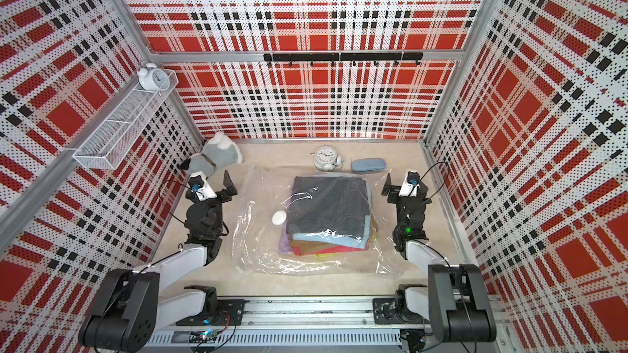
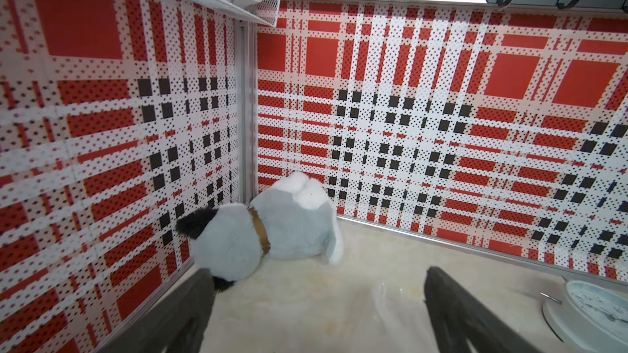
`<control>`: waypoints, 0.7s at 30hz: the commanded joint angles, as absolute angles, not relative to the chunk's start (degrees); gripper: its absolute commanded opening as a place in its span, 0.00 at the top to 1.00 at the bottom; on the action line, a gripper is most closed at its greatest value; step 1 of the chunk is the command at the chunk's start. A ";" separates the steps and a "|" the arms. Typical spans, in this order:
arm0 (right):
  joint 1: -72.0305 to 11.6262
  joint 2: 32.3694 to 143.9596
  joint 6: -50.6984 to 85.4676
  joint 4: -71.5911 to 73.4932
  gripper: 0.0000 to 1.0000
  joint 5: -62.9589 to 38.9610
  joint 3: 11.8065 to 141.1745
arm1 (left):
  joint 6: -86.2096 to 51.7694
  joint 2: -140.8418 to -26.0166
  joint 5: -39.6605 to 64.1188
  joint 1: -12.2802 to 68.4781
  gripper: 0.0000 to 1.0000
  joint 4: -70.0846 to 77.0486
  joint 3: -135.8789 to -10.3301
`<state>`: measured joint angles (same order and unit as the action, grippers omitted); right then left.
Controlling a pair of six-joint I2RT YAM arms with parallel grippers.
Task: Take the trousers out of the vacuum bag
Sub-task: Move the vacuum bag to the center of the board.
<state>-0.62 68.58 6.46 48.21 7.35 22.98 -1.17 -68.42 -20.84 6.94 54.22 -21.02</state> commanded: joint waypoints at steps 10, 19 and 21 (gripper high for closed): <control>-2.60 69.59 10.63 2.46 0.00 -5.57 45.65 | 1.44 -69.01 -7.68 12.18 0.02 23.64 -35.08; -7.00 69.52 11.44 -9.66 0.00 -12.01 51.12 | -10.19 -71.60 -12.49 13.71 0.02 10.81 -40.04; -7.78 69.63 12.03 -10.97 0.01 -13.57 51.48 | -11.62 -71.65 -12.62 13.71 0.02 10.26 -39.54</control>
